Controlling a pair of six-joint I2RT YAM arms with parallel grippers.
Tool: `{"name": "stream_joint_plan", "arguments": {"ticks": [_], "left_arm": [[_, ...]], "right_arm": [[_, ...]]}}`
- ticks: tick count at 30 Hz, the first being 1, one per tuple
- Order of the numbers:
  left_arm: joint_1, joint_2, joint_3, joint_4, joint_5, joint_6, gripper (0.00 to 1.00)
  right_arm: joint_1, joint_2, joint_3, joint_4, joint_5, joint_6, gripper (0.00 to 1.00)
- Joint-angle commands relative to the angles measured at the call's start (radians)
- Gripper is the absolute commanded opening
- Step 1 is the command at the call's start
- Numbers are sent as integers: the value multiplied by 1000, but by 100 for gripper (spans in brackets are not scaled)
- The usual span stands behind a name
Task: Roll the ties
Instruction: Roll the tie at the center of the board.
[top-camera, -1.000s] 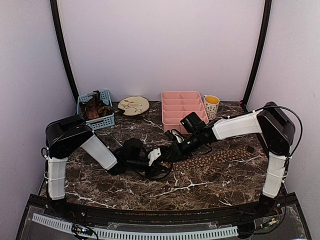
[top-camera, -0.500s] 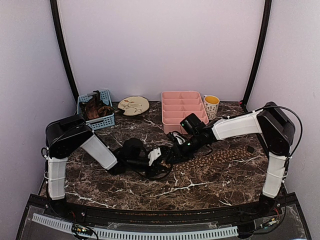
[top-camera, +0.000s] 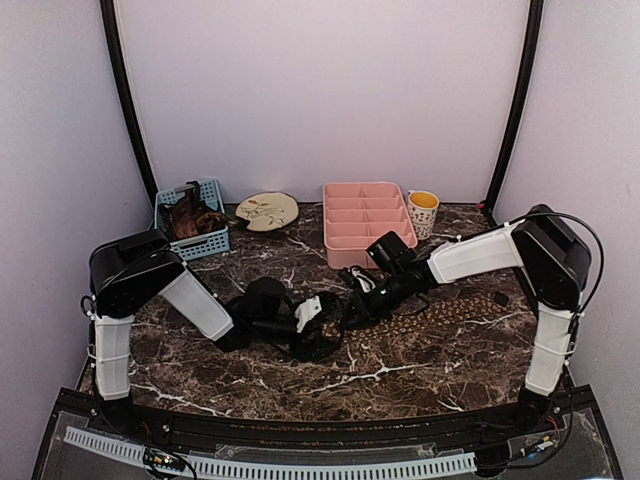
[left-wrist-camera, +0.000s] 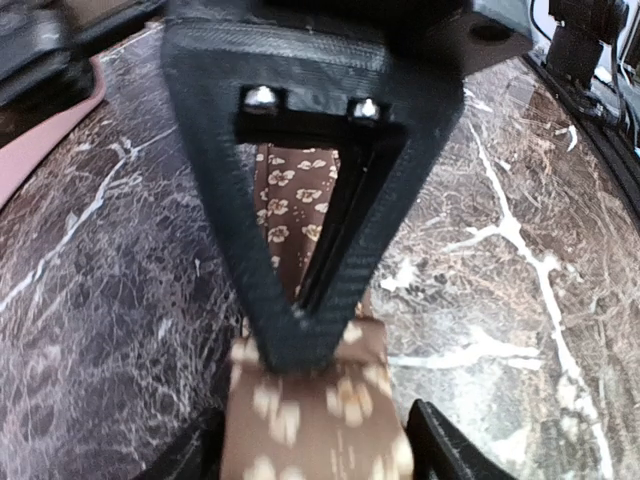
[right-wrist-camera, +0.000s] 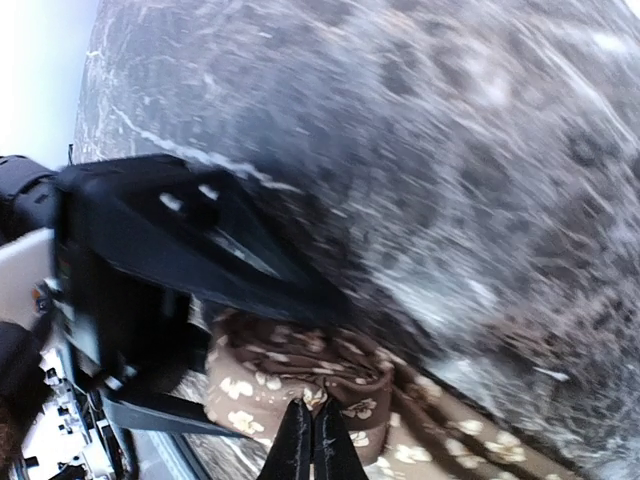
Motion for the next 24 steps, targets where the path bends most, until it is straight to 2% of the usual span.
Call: {"name": "stream_joint_plan", "arguments": {"ticks": [1, 10, 16, 21, 24], "left_arm": [[-2, -44, -59, -16, -20, -29, 67], [-11, 24, -63, 183, 9, -105, 79], [-38, 120, 20, 266, 12, -122, 80], [-42, 193, 101, 295, 21, -106, 74], [-42, 222, 139, 256, 42, -94, 58]], "right_arm": [[-36, 15, -70, 58, -13, -21, 0], [-85, -17, -191, 109, 6, -26, 0], [-90, -9, -208, 117, 19, -21, 0], [-89, 1, -202, 129, 8, -16, 0], [-89, 0, -196, 129, -1, -15, 0]]}}
